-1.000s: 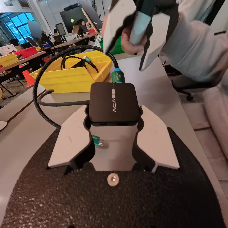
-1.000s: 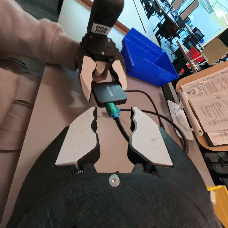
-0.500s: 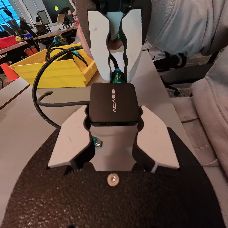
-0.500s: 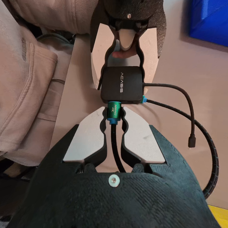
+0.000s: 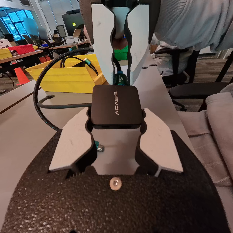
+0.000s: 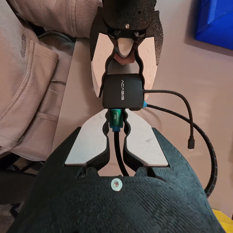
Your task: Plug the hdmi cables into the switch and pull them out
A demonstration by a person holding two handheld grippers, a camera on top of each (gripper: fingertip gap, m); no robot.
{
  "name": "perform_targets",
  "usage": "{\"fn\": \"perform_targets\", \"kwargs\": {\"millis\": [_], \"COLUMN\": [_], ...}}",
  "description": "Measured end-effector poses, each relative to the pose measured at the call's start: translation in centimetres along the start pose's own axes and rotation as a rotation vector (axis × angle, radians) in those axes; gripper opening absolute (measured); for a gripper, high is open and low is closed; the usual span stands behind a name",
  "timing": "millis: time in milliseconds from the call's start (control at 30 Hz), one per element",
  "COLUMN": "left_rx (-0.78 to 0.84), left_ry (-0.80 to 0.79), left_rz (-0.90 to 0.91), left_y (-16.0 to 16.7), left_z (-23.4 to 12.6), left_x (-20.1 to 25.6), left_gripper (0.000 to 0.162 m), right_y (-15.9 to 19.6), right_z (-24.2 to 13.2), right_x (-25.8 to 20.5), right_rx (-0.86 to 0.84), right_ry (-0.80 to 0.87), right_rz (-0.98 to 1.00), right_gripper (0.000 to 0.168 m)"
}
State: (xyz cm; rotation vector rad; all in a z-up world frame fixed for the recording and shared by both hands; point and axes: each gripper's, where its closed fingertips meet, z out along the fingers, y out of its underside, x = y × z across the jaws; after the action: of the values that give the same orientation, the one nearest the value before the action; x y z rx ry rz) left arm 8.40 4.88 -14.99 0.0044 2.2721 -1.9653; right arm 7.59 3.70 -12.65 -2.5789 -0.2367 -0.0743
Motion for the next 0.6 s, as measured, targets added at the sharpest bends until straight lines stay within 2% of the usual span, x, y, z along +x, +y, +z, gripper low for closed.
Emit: {"fn": "perform_targets", "kwargs": {"millis": [233, 600], "left_rx": [-0.026, 0.012], "left_ry": [-0.033, -0.063], "left_rz": [0.008, 0.008], "left_y": [0.4, 0.0], "left_z": [-0.3, -0.6], "left_x": [-0.7, -1.2], "left_gripper": [0.075, 0.074], "right_y": [0.3, 0.4], "right_z": [0.6, 0.7], "right_x": [0.7, 1.4], "right_rx": [-0.134, -0.197], "right_ry": [-0.025, 0.024], "right_rz": [-0.025, -0.097], "right_gripper": [0.019, 0.021]}}
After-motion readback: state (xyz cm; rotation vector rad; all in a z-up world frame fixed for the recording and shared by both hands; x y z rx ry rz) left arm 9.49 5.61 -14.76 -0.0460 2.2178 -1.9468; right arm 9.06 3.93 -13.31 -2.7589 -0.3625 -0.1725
